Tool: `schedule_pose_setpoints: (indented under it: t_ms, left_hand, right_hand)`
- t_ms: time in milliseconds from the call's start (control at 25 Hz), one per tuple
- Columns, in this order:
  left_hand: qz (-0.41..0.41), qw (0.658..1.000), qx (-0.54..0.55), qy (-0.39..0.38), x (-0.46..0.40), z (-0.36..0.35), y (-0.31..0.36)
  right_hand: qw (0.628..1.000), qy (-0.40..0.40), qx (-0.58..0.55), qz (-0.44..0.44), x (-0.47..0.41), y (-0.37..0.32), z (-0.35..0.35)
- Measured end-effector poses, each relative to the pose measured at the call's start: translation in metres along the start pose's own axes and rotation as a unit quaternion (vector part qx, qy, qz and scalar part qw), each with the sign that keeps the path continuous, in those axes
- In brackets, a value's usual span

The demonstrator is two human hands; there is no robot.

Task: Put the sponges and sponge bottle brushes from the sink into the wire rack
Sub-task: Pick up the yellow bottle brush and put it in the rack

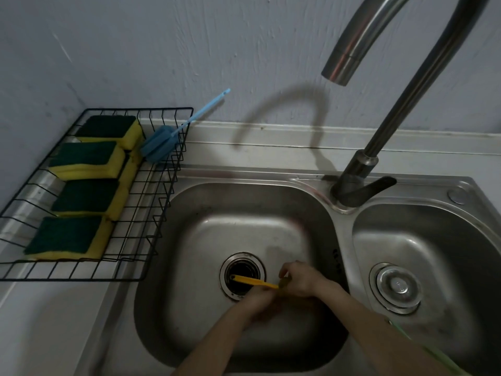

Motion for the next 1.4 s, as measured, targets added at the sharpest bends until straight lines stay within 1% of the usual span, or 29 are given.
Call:
schedule_pose_setpoints:
  t_ms: [120,240,400,600,720,880,1040,1120,1200,1280,1400]
  left_hand:
    - [0.003,0.996,0.090,0.009,0.005,0.006,-0.002]
    - [-0.015,0.988,0.152,0.017,0.013,0.011,0.001]
    - [-0.050,0.984,0.171,0.024,0.028,0.012,0.008]
    - [-0.104,0.968,0.227,0.017,0.041,0.013,0.023]
    - [-0.140,0.960,0.242,0.019,0.054,0.013,0.037]
    - [-0.218,0.942,0.254,0.038,0.078,0.023,0.062]
    - [-0.302,0.923,0.234,0.038,0.107,0.029,0.092]
    - [-0.335,0.912,0.234,0.047,0.120,0.030,0.103]
    - [-0.368,0.903,0.201,0.091,0.132,0.036,0.112]
    - [-0.395,0.896,0.141,0.150,0.142,0.046,0.119]
    - [-0.435,0.879,0.086,0.175,0.159,0.057,0.132]
  right_hand:
    - [0.999,0.015,-0.028,0.012,0.004,-0.005,0.008]
    - [0.995,0.043,-0.082,0.023,0.011,-0.011,0.018]
    - [0.988,0.065,-0.135,0.030,0.025,-0.017,0.029]
    - [0.990,0.061,-0.116,0.050,0.043,-0.025,0.045]
    - [0.983,0.096,-0.134,0.077,0.051,-0.035,0.060]
    - [0.952,0.170,-0.223,0.120,0.056,-0.049,0.075]
    - [0.889,0.217,-0.368,0.165,0.066,-0.065,0.089]
    - [0.863,0.229,-0.406,0.196,0.076,-0.074,0.097]
    - [0.842,0.238,-0.429,0.224,0.085,-0.083,0.103]
    - [0.824,0.239,-0.454,0.240,0.092,-0.092,0.109]
    - [0.818,0.230,-0.463,0.254,0.100,-0.104,0.121]
Point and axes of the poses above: each hand's wrist, its own x-axis away from the middle knuckle, its own z-axis out of the back of the hand, y = z × x, the point moved 8 cm from there along -x, towards the middle knuckle
